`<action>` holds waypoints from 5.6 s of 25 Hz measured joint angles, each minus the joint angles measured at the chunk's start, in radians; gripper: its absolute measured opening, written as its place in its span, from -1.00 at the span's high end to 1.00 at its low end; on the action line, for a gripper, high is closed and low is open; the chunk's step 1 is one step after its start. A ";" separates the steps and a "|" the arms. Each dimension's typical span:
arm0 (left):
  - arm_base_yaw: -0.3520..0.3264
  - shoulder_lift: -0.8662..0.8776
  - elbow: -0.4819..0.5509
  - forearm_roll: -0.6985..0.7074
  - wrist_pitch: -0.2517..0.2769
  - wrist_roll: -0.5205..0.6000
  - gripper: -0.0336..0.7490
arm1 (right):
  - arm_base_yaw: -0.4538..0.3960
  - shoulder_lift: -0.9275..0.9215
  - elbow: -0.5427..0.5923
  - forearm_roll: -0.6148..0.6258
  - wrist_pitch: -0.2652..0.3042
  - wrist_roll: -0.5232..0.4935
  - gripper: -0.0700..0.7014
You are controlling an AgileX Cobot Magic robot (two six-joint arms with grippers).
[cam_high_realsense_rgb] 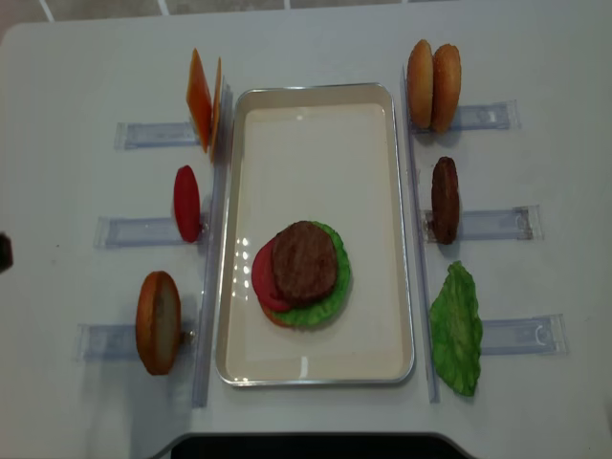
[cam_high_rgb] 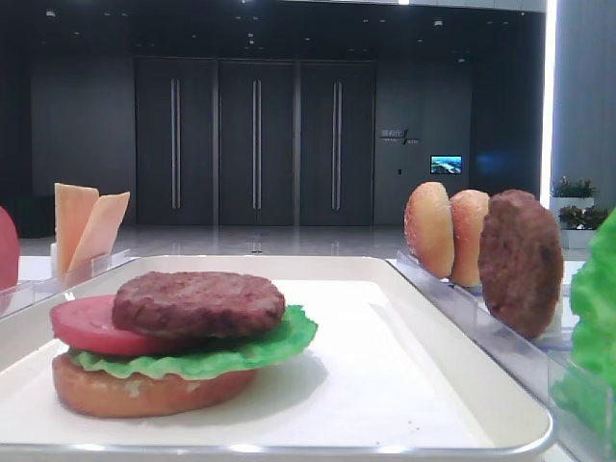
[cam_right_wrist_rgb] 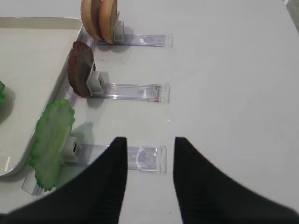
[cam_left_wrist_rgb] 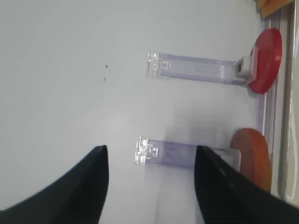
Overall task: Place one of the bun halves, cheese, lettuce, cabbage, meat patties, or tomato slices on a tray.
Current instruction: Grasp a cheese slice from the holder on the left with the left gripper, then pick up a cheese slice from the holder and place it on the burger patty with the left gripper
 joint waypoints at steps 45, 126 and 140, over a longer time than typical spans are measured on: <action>-0.423 1.076 -0.797 0.043 -0.012 -0.239 -0.22 | 0.000 0.000 0.000 0.000 0.000 0.000 0.20; -0.437 1.229 -1.158 0.001 0.115 -0.244 0.84 | 0.000 0.000 0.000 0.000 0.000 0.000 0.20; -0.440 0.855 -0.781 -0.113 0.130 -0.170 0.84 | 0.000 0.000 0.000 0.000 0.000 0.000 0.20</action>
